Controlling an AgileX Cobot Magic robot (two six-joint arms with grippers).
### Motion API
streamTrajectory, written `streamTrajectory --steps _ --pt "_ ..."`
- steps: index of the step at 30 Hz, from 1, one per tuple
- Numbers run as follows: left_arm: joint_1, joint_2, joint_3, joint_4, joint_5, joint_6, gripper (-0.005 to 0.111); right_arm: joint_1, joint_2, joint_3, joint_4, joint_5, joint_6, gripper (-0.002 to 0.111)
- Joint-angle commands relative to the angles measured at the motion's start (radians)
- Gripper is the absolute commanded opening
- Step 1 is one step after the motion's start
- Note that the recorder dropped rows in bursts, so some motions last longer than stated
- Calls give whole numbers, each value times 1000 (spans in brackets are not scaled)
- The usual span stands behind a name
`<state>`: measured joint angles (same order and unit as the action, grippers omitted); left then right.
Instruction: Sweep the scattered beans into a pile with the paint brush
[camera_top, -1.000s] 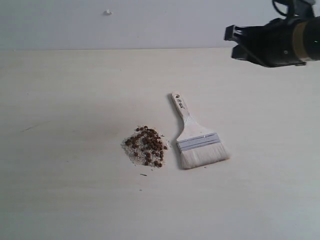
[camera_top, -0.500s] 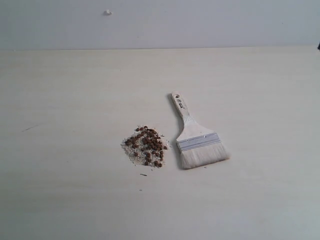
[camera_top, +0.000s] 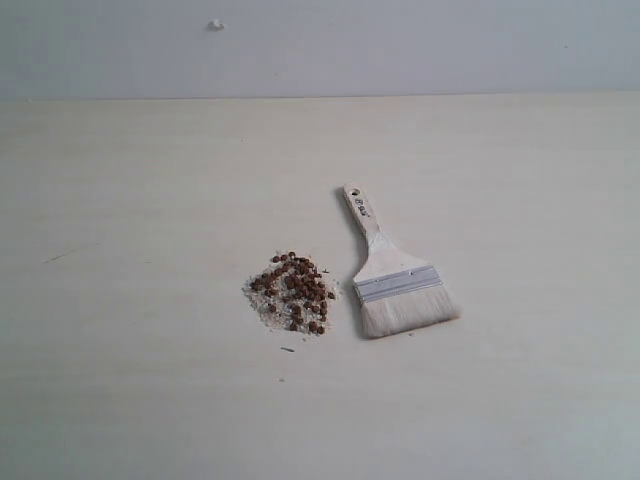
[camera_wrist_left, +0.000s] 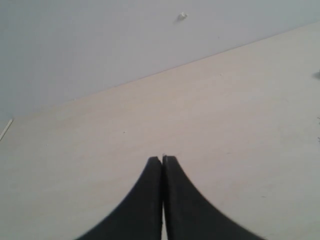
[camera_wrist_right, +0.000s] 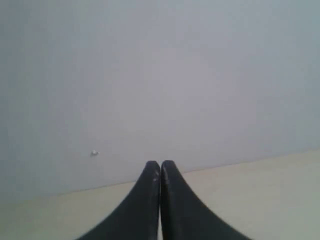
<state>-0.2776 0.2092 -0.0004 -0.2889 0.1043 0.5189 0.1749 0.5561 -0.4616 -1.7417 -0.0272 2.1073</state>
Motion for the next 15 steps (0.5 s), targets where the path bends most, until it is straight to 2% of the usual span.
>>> streamTrajectory --steps 1,4,5,6,7,8,9,10,12,15 --pt "1 -3 0 -3 -5 -2 0 0 -16 5 -3 -9 -45 0" --pt "1 -3 0 -3 -5 -2 0 0 -15 5 -3 -5 -60 0" --pt "1 -3 0 -3 -5 -2 0 0 -17 5 44 -1 -107 0" --pt "1 -3 0 -3 -5 -2 0 0 -20 8 189 9 -230 0" --pt "1 -3 0 -3 -5 -2 0 0 -36 19 641 63 -700 0" --pt "1 -3 0 -3 -5 -2 0 0 -47 19 902 118 -991 0" --pt "1 -3 0 -3 -5 -2 0 0 -71 19 1293 206 -1460 0" --pt "1 -3 0 -3 -5 -2 0 0 -96 23 1532 238 -1751 0" --pt "1 -3 0 -3 -5 -2 0 0 -154 53 1677 231 -1939 0" --pt "1 -3 0 -3 -5 -2 0 0 -303 133 1682 215 -2042 0"
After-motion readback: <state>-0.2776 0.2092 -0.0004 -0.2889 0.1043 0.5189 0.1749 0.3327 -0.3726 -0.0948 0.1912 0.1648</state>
